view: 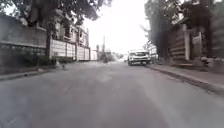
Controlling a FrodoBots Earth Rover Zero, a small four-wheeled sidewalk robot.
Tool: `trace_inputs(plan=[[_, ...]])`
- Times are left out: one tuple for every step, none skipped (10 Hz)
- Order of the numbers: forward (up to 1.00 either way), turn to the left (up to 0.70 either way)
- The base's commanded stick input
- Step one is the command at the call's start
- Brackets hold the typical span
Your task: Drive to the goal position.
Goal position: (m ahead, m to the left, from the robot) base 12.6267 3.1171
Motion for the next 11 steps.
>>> trace_inputs(plan=[[1.00,-0.17],[1.00,-0.03],[1.00,0.00],[1.00,0.00],[1.00,0.00],[1.00,0.00],[1.00,0.00],[1.00,0.00],[1.00,0.00],[1.00,0.00],[1.00,0.00]])
